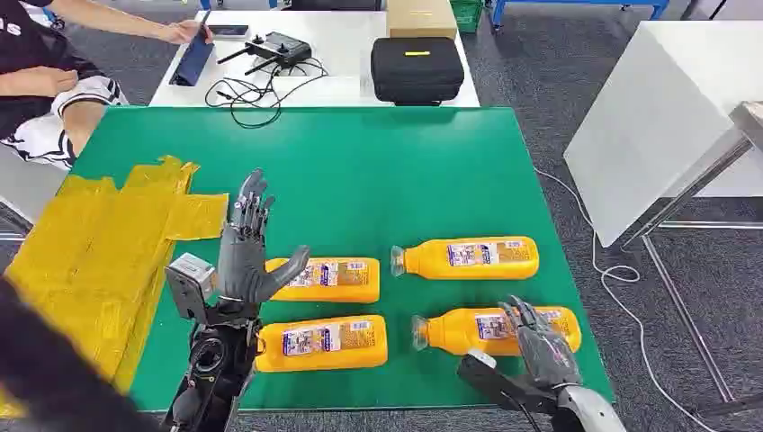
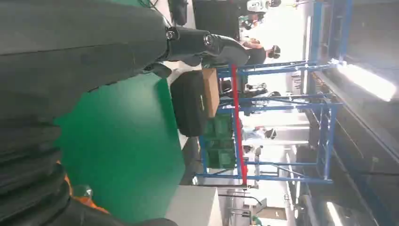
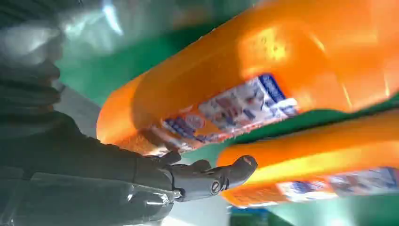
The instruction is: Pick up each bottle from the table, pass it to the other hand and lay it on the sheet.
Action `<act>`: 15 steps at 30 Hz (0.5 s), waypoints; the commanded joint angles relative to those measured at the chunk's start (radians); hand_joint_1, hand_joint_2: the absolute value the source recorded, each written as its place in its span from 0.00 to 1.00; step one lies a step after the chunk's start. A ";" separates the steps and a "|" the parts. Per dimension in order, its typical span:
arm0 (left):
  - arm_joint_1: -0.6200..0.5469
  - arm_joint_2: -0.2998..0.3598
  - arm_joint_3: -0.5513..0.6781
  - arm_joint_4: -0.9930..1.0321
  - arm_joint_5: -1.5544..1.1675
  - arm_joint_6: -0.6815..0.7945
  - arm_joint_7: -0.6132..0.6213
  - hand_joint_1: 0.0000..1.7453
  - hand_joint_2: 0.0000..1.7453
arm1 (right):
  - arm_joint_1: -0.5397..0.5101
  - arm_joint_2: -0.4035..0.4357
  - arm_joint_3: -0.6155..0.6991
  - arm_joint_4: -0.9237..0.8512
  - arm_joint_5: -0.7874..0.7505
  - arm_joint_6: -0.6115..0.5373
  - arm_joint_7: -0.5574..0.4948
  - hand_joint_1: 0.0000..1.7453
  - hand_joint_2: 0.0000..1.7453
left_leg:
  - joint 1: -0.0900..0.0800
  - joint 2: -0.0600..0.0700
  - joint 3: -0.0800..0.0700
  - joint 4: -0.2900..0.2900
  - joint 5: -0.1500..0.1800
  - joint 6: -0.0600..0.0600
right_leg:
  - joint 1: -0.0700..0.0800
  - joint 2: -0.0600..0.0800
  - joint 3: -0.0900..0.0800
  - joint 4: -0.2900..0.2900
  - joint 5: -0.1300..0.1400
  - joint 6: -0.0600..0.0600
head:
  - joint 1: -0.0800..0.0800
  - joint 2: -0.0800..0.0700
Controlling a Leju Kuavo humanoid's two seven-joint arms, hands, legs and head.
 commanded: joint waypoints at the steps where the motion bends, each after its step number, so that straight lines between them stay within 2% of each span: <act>1: -0.010 0.016 -0.010 0.053 0.006 0.001 0.005 0.00 1.00 | -0.042 0.002 -0.030 0.110 0.019 -0.009 0.018 0.00 1.00 | 0.000 0.001 0.004 -0.002 0.000 0.000 | 0.000 -0.001 0.004 -0.002 0.000 0.000 | 0.000 0.000; 9: -0.011 0.015 -0.010 0.052 0.006 0.001 0.005 0.00 1.00 | -0.041 0.002 -0.030 0.110 0.019 -0.010 0.018 0.00 1.00 | 0.000 0.000 0.004 -0.002 -0.001 0.000 | 0.000 -0.001 0.004 -0.002 -0.001 0.000 | 0.000 0.000; 11: -0.011 0.014 -0.011 0.055 0.006 0.001 0.004 0.00 1.00 | -0.049 0.019 -0.062 0.126 0.063 -0.028 0.054 0.00 1.00 | -0.001 0.001 0.008 -0.004 -0.002 -0.001 | 0.000 -0.001 0.007 -0.002 -0.002 0.000 | 0.000 0.000; 15: -0.012 0.007 -0.005 0.062 0.002 0.006 0.006 0.00 1.00 | -0.109 0.052 -0.148 0.213 0.175 -0.082 0.091 0.00 1.00 | 0.000 0.001 0.006 -0.003 -0.001 -0.001 | 0.000 -0.001 0.006 -0.003 -0.001 0.000 | 0.000 0.000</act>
